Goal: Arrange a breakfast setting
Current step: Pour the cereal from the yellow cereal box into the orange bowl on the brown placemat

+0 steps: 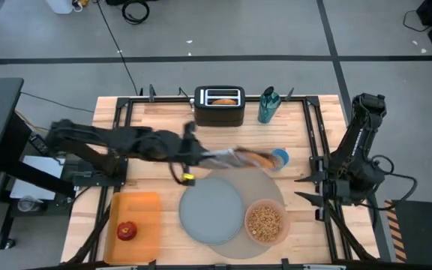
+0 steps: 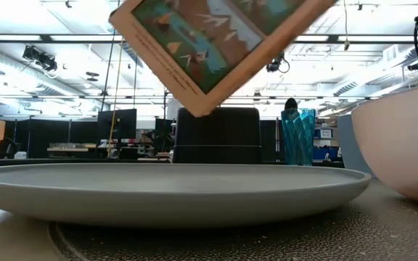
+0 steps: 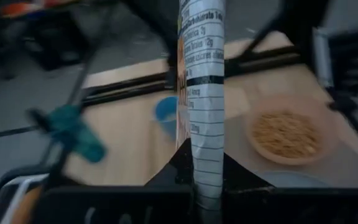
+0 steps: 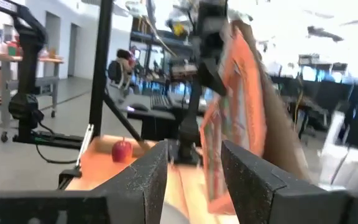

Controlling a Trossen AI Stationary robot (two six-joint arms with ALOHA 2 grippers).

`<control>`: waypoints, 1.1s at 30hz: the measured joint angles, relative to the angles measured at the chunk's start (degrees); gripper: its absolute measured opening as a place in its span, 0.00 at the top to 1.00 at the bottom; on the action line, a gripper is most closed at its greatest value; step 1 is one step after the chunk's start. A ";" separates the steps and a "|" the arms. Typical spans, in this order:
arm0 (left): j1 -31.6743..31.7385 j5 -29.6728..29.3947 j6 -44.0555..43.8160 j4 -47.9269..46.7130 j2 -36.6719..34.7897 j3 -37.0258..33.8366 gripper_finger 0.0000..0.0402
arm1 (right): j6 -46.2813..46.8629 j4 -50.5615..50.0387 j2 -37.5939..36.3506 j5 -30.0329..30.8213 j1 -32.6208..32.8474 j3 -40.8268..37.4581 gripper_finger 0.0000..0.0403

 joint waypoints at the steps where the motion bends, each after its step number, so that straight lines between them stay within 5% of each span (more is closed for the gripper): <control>1: -0.10 -1.89 -0.48 0.95 -2.24 -2.31 0.98 | -2.31 1.57 0.00 -0.54 -0.01 0.00 0.61; 9: -1.41 -17.56 -7.53 9.03 -19.90 -21.77 0.98 | -4.39 1.07 0.02 -0.26 -2.70 0.00 0.61; 20: -0.43 -34.24 -6.92 38.36 -36.46 -51.90 0.98 | 3.71 0.05 0.07 -0.75 -9.29 -5.81 0.61; 33: 11.50 -33.63 -5.12 58.94 -45.13 -71.26 0.98 | 8.00 0.13 0.07 -7.59 -17.44 -9.46 0.61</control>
